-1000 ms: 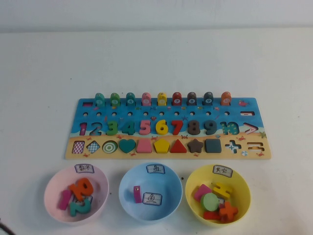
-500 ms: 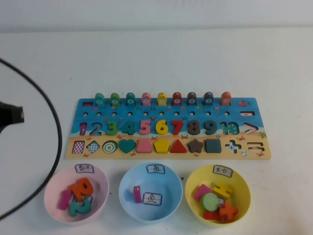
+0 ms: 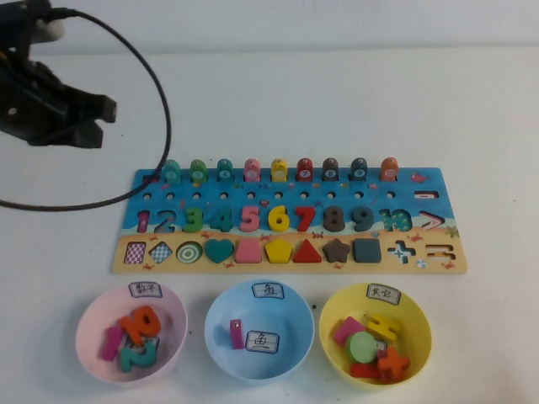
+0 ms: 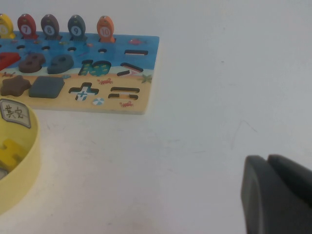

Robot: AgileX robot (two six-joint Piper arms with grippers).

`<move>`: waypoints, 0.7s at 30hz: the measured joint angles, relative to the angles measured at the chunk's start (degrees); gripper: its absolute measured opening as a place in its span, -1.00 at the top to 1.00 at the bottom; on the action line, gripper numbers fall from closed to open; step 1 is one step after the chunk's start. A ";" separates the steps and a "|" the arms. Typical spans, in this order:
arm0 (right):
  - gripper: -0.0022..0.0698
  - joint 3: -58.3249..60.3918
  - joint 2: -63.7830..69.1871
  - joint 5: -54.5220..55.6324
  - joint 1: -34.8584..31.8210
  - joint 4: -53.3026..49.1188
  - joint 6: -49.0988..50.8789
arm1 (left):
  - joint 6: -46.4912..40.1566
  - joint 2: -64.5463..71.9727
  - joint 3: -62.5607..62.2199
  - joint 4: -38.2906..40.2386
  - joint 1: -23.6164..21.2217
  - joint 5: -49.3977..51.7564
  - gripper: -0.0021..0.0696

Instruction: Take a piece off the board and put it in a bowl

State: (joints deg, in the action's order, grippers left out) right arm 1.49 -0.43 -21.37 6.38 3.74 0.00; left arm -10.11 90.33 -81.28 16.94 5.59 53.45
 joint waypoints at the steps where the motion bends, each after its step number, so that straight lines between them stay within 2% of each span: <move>1: 0.99 0.00 0.00 0.00 0.00 0.00 0.00 | 0.48 1.88 -1.92 -0.76 0.82 0.34 0.94; 12: 0.99 0.00 0.00 0.00 0.00 0.00 0.00 | 6.08 19.86 -21.18 -6.20 8.22 8.36 0.94; 19: 0.99 0.00 0.00 0.00 0.00 0.00 0.00 | 8.32 28.08 -30.83 -8.33 8.62 13.98 0.93; 21: 0.99 0.00 0.00 0.00 0.00 0.00 0.00 | 8.20 29.72 -32.44 -8.48 8.62 14.48 0.85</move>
State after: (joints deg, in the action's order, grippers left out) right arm 1.49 -0.43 -21.37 6.38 3.74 0.00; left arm -1.91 120.05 -113.72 8.46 14.21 67.94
